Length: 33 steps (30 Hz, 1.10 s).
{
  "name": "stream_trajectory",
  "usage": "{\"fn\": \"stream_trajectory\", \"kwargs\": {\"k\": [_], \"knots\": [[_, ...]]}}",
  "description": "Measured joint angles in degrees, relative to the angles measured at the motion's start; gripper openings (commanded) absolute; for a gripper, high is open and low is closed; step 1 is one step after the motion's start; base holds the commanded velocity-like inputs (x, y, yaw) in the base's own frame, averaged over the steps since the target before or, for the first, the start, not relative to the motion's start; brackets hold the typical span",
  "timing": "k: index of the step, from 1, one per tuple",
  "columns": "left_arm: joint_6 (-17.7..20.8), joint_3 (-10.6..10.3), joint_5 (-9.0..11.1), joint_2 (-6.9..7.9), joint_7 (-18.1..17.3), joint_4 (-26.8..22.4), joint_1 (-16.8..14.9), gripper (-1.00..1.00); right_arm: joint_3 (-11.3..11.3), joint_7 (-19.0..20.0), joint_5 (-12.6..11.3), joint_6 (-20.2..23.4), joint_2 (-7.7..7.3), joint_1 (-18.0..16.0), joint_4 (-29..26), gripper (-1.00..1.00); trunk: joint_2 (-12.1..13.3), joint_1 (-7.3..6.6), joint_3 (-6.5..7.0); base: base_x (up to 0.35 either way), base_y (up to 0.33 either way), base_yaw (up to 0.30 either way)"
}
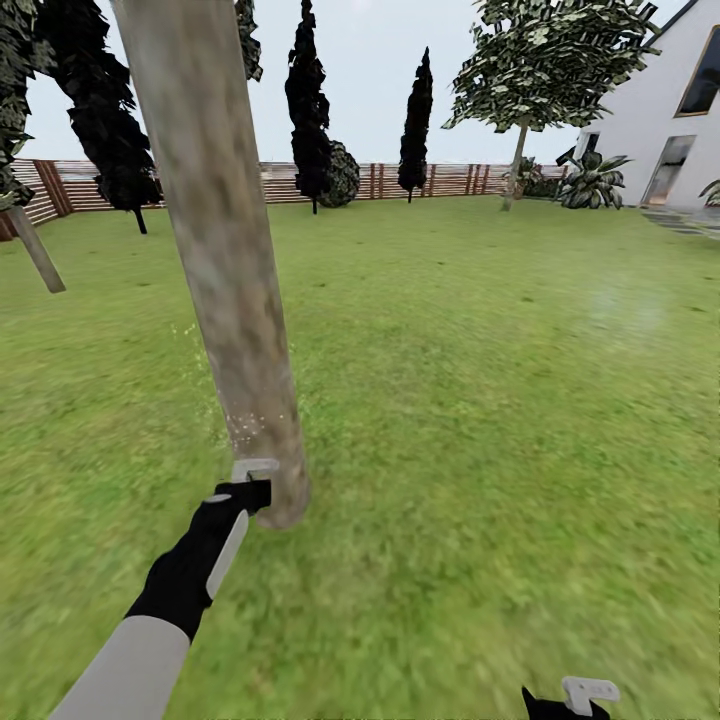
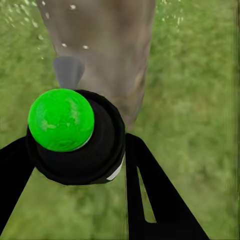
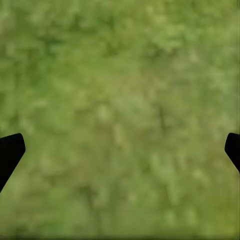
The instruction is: In the garden, pick up the pesticide atomizer on the floor and spray pesticide onto both trees until each tree trunk is fully covered.
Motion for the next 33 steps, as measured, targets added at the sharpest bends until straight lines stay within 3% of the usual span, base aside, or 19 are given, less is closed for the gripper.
{"fn": "stream_trajectory", "kwargs": {"k": [2, 4, 5, 6, 8, 9, 12, 15, 17, 19, 21, 23, 24, 28, 30, 33], "knots": [[0.5, -0.2, 0.0, -0.25, 0.0, -1.9, 0.0, -1.0, 0.0, 0.0, 0.0, 0.0, 0.0, 0.0, 0.0, 1.0, 0.0, 0.0, 0.0, -0.006, 0.0, 0.0], [5.4, 0.5, -0.1, 0.41, 0.0, -8.0, -0.1, -1.0, 0.0, 0.0, 0.0, 0.0, 0.0, 0.0, 0.0, 1.0, 0.0, 0.0, 0.01, -0.001, 0.0, 0.0], [6.4, 2.0, -0.2, 0.73, 0.0, -10.1, 0.0, -1.0, 0.0, 0.0, 0.0, 0.0, 0.0, 0.0, 0.0, 1.0, 0.0, 0.0, 0.0, 0.0, 0.0, 0.0], [7.5, 4.9, -0.4, 1.05, -0.1, -11.5, 0.0, -1.0, 0.0, 0.0, 0.0, 0.0, 0.0, 0.0, 0.0, 1.0, 0.0, 0.0, 0.0, 0.0, 0.0, 0.0], [9.3, 6.6, 0.2, 1.38, -0.4, -12.1, 0.0, -1.0, 0.0, 0.0, 0.0, 0.0, 0.0, 0.0, 0.0, 1.0, 0.0, 0.0, 0.0, 0.0, 0.0, 0.0], [9.7, 6.5, 0.3, 1.23, -0.5, -12.2, 0.0, -1.0, 0.0, 0.0, 0.0, 0.0, 0.0, 0.0, 0.0, 1.0, 0.0, 0.0, 0.0, 0.0, 0.0, 0.0], [10.2, 0.9, 0.5, 0.83, -0.4, -12.2, 0.0, -1.0, 0.0, 0.0, 0.0, 0.0, 0.0, 0.0, 0.0, 1.0, 0.0, 0.0, 0.0, 0.0, 0.0, 0.0], [12.0, -0.7, 0.3, 0.87, -0.3, -13.5, -0.6, -1.0, 0.0, 0.1, 0.0, 0.0, 0.0, 0.0, 0.0, 1.0, 0.0, 0.0, 0.0, 0.0, 0.0, 0.0], [13.9, 1.2, -0.1, 1.5, -0.3, -15.3, -0.8, -1.0, 0.0, 0.0, 0.0, 0.0, 0.0, 0.0, 0.0, 1.0, 0.0, 0.0, 0.0, 0.0, 0.0, 0.0], [17.5, 6.4, -0.4, 2.59, -0.5, -17.4, -0.7, -1.0, 0.0, 0.1, 0.0, 0.0, 0.0, 0.0, 0.0, 1.0, 0.0, 0.0, 0.0, 0.0, 0.0, 0.0], [20.0, 7.5, 0.6, 3.08, -0.7, -19.9, -0.7, -1.0, 0.0, 0.1, 0.0, 0.0, 0.0, 0.0, 0.1, 1.0, 0.0, 0.0, 0.0, 0.0, 0.0, 0.0], [20.5, 4.9, 1.2, 2.67, -0.7, -20.5, -0.7, -1.0, 0.0, 0.1, 0.0, 0.0, 0.0, 0.0, 0.1, 1.0, 0.0, 0.0, 0.0, 0.0, 0.0, 0.0], [20.6, 2.4, 1.4, 2.43, -0.7, -20.7, -0.8, -1.0, 0.0, 0.1, 0.0, 0.0, 0.0, 0.0, 0.1, 1.0, 0.0, 0.0, 0.0, 0.0, 0.0, 0.0], [20.7, 1.1, 1.0, 1.74, -0.8, -21.0, -1.7, -1.0, 0.0, 0.1, 0.0, 0.0, 0.0, 0.0, 0.1, 1.0, 0.0, 0.0, 0.0, 0.0, 0.0, 0.0], [20.7, 0.0, 1.4, -0.22, -0.8, -21.2, -2.3, -1.0, 0.0, 0.1, 0.0, 0.0, 0.0, 0.0, 0.1, 1.0, 0.0, 0.0, 0.0, 0.0, 0.0, 0.0], [24.5, -2.0, 0.8, -1.05, -0.8, -24.9, -3.3, -1.0, 0.0, 0.1, 0.0, 0.0, 0.0, 0.0, 0.1, 1.0, 0.0, 0.0, 0.0, 0.0, 0.0, 0.0]]}}
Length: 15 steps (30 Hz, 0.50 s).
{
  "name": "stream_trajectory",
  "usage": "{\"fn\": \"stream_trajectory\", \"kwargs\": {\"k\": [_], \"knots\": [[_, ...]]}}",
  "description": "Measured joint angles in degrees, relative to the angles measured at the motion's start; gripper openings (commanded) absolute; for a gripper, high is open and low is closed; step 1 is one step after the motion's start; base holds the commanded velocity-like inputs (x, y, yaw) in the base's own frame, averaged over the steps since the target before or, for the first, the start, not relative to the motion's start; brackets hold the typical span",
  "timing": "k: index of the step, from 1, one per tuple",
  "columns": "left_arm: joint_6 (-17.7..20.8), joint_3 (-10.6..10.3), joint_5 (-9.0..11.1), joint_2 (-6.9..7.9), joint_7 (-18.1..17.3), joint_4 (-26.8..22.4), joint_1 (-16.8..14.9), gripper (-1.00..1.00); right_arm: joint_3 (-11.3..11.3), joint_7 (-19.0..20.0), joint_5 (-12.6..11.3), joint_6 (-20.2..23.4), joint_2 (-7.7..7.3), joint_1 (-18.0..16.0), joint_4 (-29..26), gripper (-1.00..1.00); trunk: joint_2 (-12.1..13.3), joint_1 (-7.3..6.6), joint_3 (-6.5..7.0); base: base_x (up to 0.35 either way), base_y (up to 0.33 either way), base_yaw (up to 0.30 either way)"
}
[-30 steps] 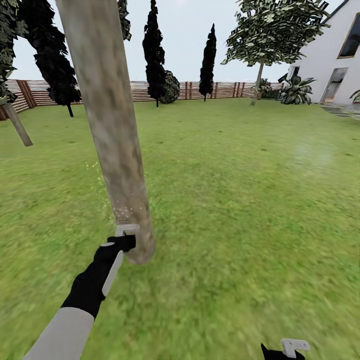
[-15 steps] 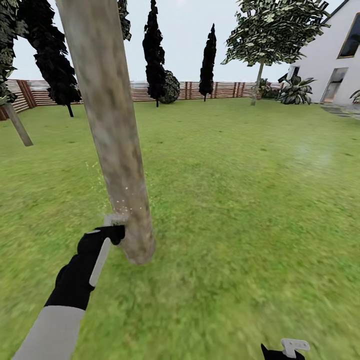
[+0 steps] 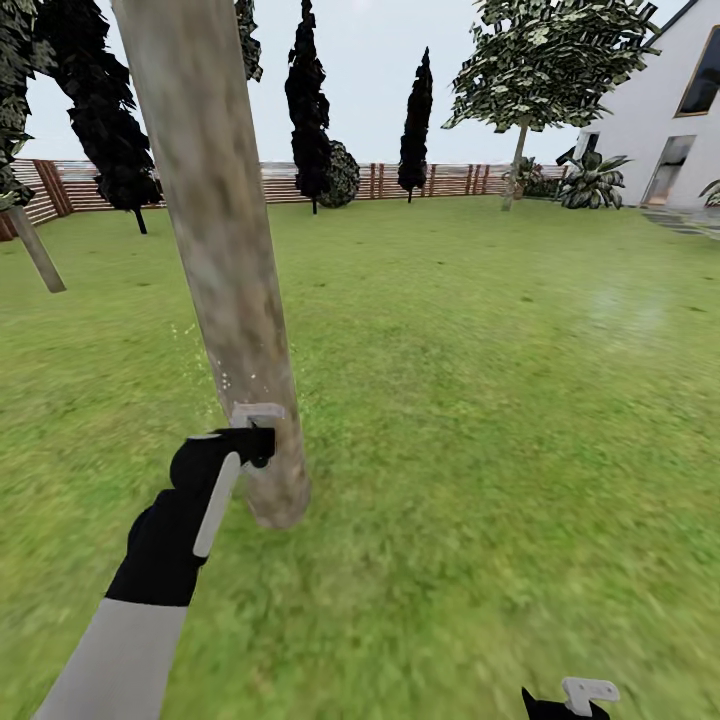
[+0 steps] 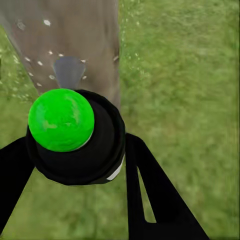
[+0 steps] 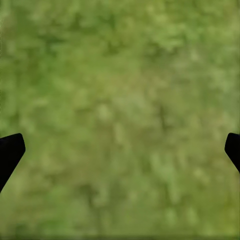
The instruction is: In the garden, pick up the pesticide atomizer on the floor and spray pesticide onto both trees until each tree trunk is fully covered.
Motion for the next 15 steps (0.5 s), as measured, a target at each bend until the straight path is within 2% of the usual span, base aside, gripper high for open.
{"fn": "stream_trajectory", "kwargs": {"k": [2, 5, 6, 8, 9, 13, 15], "knots": [[1.4, 0.3, -0.4, 0.59, 0.0, -1.6, -0.3, -1.0, 0.0, 0.0, 0.0, 0.0, 0.0, 0.0, 0.0, 1.0, 0.0, 0.0, 0.0, 0.0, 0.0, 0.0], [1.6, 3.7, -0.6, 1.5, 0.0, -1.9, -0.7, -1.0, 0.0, 0.0, 0.0, 0.0, 0.0, 0.0, 0.0, 1.0, 0.0, 0.0, 0.0, 0.0, 0.0, 0.0], [1.7, 5.0, -0.8, 2.33, 0.0, -1.9, -1.4, -1.0, 0.0, 0.0, 0.0, 0.0, 0.0, 0.0, 0.0, 1.0, 0.0, 0.0, 0.0, 0.0, 0.0, 0.0], [1.7, 6.0, -0.3, 3.76, 0.0, -1.9, -2.2, -1.0, 0.0, 0.0, 0.0, 0.0, 0.0, 0.0, 0.0, 1.0, 0.0, 0.0, 0.0, 0.0, 0.0, 0.0], [1.6, 5.9, 0.0, 3.79, 0.0, -1.9, -2.4, -1.0, 0.0, 0.0, 0.0, 0.0, 0.0, 0.0, 0.0, 1.0, 0.0, 0.0, 0.0, 0.0, 0.0, 0.0], [1.6, 4.9, 0.4, 2.31, -0.1, -1.9, -3.2, -1.0, 0.0, 0.0, 0.0, 0.0, 0.0, 0.0, 0.0, 1.0, 0.0, 0.0, 0.0, 0.0, 0.0, 0.0], [1.9, 4.2, 0.0, 2.0, -0.1, -1.9, -3.9, -1.0, 0.0, 0.0, 0.0, 0.0, 0.0, 0.0, 0.0, 1.0, 0.0, 0.0, 0.0, 0.0, 0.0, 0.0]]}}
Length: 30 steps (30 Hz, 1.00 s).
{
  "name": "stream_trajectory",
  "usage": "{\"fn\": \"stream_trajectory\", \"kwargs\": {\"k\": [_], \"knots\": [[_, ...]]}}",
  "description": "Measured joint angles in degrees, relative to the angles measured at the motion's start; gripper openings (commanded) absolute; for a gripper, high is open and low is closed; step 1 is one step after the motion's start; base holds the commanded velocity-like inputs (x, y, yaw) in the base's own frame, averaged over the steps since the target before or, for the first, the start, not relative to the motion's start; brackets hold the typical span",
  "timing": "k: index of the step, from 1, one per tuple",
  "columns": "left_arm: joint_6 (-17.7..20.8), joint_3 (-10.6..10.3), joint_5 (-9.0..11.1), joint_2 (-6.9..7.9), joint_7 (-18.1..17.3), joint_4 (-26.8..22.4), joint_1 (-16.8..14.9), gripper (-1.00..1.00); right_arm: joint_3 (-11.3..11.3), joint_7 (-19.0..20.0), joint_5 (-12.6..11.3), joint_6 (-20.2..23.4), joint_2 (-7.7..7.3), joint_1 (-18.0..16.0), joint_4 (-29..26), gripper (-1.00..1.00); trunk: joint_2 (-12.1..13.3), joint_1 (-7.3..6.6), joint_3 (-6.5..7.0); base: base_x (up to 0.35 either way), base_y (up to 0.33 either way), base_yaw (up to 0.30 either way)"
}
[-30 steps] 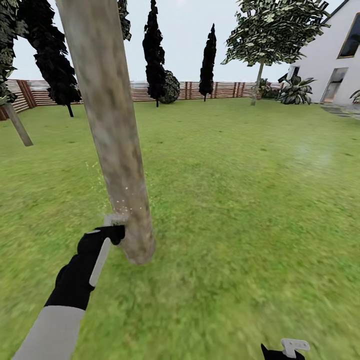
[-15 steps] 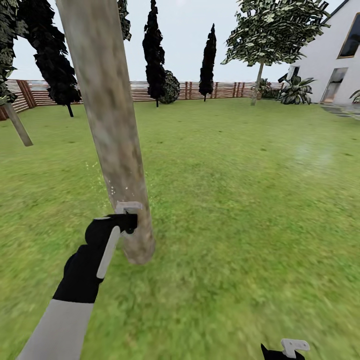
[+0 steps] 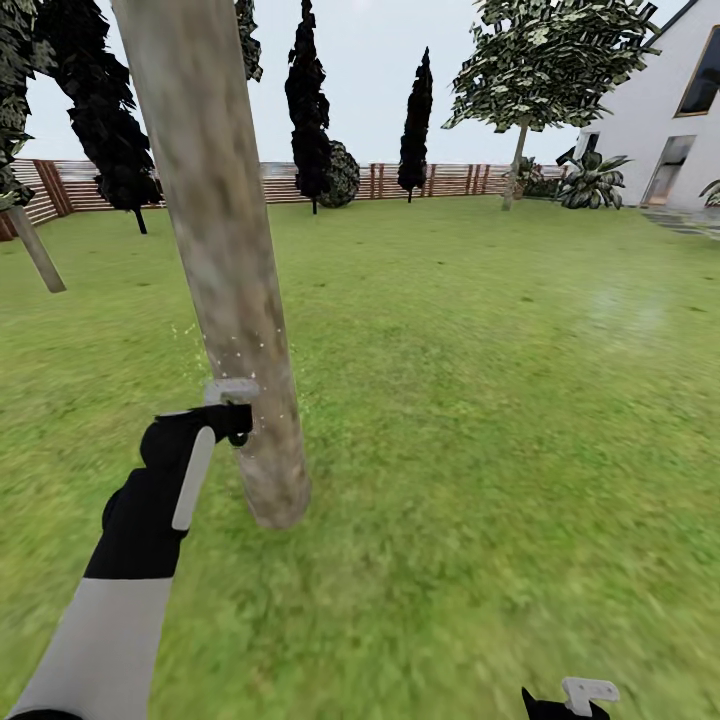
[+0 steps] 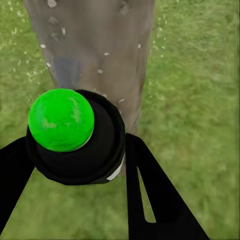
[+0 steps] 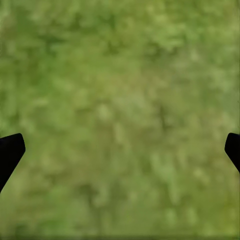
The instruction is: In the garden, pick up the pesticide atomizer on the floor and spray pesticide onto both trees until each tree trunk is fully covered.
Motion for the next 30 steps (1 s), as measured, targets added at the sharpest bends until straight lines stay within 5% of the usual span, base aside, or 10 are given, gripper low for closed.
{"fn": "stream_trajectory", "kwargs": {"k": [8, 11, 16, 20, 23, 26, 30], "knots": [[0.5, 1.8, -0.2, 4.57, 0.0, 0.0, -1.2, -1.0, 0.0, 0.0, 0.0, 0.0, 0.0, 0.0, 0.0, 1.0, 0.0, 0.0, 0.0, 0.0, 0.0, 0.0], [0.6, 1.6, 0.6, 4.23, 0.0, 0.0, -2.3, -1.0, 0.0, 0.0, 0.0, 0.0, 0.0, 0.0, 0.0, 1.0, 0.0, 0.0, 0.0, 0.0, 0.0, 0.0], [1.2, 1.1, 5.8, 3.24, 0.0, 0.0, -4.7, -1.0, 0.0, 0.0, 0.0, 0.0, 0.0, 0.0, 0.0, 1.0, 0.0, 0.0, 0.0, 0.0, 0.0, 0.0], [1.3, 1.5, 5.4, 4.53, 0.1, 0.0, -4.7, -1.0, 0.0, 0.0, 0.0, 0.0, 0.0, 0.0, 0.0, 1.0, 0.0, 0.0, 0.0, 0.0, 0.0, 0.0], [0.7, 1.1, 5.4, 4.82, 0.2, 0.6, -2.7, -1.0, 0.0, 0.0, 0.0, 0.0, 0.0, 0.0, 0.0, 1.0, 0.0, 0.0, -0.01, 0.0, 0.0, 0.0], [-0.1, 1.0, 5.3, 4.78, 0.4, 1.0, 2.6, -1.0, 0.0, 0.0, 0.0, 0.0, 0.0, 0.0, 0.0, 1.0, 0.0, 0.0, -0.01, 0.0, 0.0, 0.0], [-6.7, 0.9, 5.2, 4.61, 0.4, 3.7, 10.1, -1.0, 0.0, 0.0, 0.0, 0.0, 0.0, 0.0, 0.0, 1.0, 0.0, 0.0, -0.01, 0.0, 0.0, 0.0]]}}
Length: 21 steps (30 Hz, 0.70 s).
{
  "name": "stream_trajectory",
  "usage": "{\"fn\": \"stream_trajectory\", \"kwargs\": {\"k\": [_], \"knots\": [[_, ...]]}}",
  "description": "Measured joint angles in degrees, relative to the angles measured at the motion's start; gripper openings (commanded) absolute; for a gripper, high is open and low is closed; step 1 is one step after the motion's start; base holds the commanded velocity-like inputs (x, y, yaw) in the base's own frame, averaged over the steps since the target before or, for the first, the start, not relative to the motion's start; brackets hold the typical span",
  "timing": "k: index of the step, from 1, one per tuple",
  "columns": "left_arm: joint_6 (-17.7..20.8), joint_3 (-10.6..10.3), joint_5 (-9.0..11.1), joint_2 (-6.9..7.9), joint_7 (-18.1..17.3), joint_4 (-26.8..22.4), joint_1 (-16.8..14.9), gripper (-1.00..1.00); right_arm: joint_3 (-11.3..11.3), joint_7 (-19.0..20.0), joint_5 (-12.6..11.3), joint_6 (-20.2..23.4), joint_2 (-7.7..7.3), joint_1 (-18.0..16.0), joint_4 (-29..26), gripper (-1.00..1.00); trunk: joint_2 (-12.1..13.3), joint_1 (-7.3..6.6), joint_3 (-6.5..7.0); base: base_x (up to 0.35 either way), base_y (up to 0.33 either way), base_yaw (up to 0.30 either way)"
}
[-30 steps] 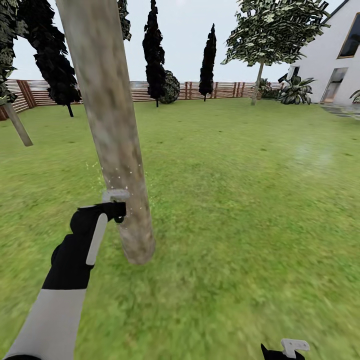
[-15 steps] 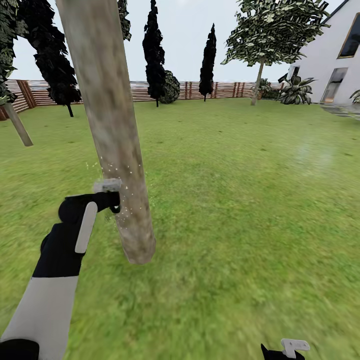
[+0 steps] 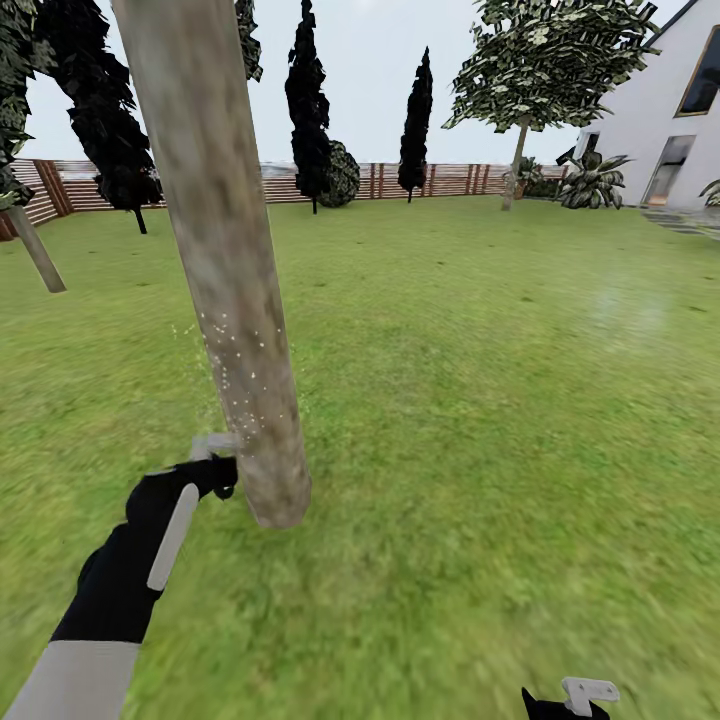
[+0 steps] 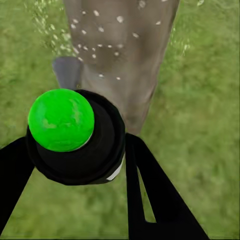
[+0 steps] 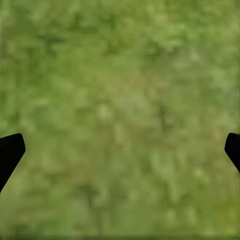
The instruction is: In the garden, pick up the pesticide atomizer on the floor and spray pesticide onto both trees until each tree trunk is fully covered.
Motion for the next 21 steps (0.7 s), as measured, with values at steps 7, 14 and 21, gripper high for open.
{"fn": "stream_trajectory", "kwargs": {"k": [7, 14, 21], "knots": [[-23.6, -5.4, 0.0, -0.64, 0.3, 23.3, 2.4, -1.0, 0.0, 0.0, 0.0, 0.0, 0.0, 0.0, 0.0, 1.0, 0.0, 0.0, 0.01, 0.0, 0.0, 0.0], [-31.2, -5.5, 0.3, -0.07, 0.8, 28.1, 5.1, -1.0, 0.0, 0.0, 0.0, 0.0, 0.0, 0.0, -0.1, 1.0, 0.0, 0.0, 0.01, 0.0, -0.092, 0.0], [-31.3, -5.5, -0.2, -0.39, 0.9, 28.0, 5.4, -1.0, 0.0, 0.1, 0.0, 0.0, 0.0, 0.0, -0.1, 1.0, 0.0, 0.0, 0.01, 0.0, -0.271, 0.0]]}}
